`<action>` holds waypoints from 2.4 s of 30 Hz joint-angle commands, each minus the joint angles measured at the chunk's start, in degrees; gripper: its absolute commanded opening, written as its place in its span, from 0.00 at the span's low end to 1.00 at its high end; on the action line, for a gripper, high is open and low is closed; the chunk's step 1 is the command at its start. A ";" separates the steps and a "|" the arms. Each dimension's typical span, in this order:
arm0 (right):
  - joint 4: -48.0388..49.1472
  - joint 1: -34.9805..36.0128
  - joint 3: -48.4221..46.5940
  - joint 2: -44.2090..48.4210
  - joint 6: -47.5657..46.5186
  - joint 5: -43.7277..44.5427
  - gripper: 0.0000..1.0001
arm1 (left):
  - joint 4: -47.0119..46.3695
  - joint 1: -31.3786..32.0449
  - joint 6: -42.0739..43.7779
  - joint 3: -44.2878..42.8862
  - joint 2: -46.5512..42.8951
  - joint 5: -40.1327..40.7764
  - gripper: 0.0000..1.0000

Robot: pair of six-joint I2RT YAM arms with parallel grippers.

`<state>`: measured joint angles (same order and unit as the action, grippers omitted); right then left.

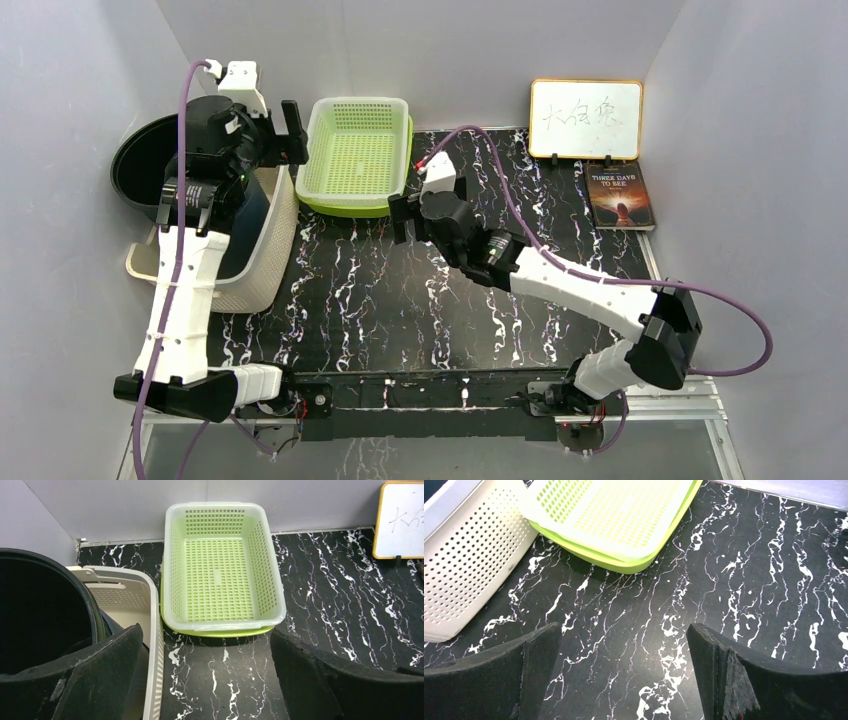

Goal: Turn the large container upside down

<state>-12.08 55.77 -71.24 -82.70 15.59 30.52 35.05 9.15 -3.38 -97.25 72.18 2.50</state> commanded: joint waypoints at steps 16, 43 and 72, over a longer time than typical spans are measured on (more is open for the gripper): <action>9.53 -0.14 6.86 7.38 -12.33 -6.60 0.97 | 20.18 0.21 1.00 -16.07 7.84 18.08 0.97; 11.49 -0.66 12.47 8.19 -11.38 -5.12 0.90 | 12.34 -9.22 4.76 -7.85 13.30 21.65 0.67; 12.59 -1.41 14.20 6.85 -10.54 -1.05 0.82 | 9.23 -10.20 2.63 -26.54 6.75 21.99 0.00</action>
<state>-2.74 54.98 -56.73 -75.61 4.82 27.51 53.80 -1.04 -1.74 -117.84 85.93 21.12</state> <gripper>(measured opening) 0.826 0.066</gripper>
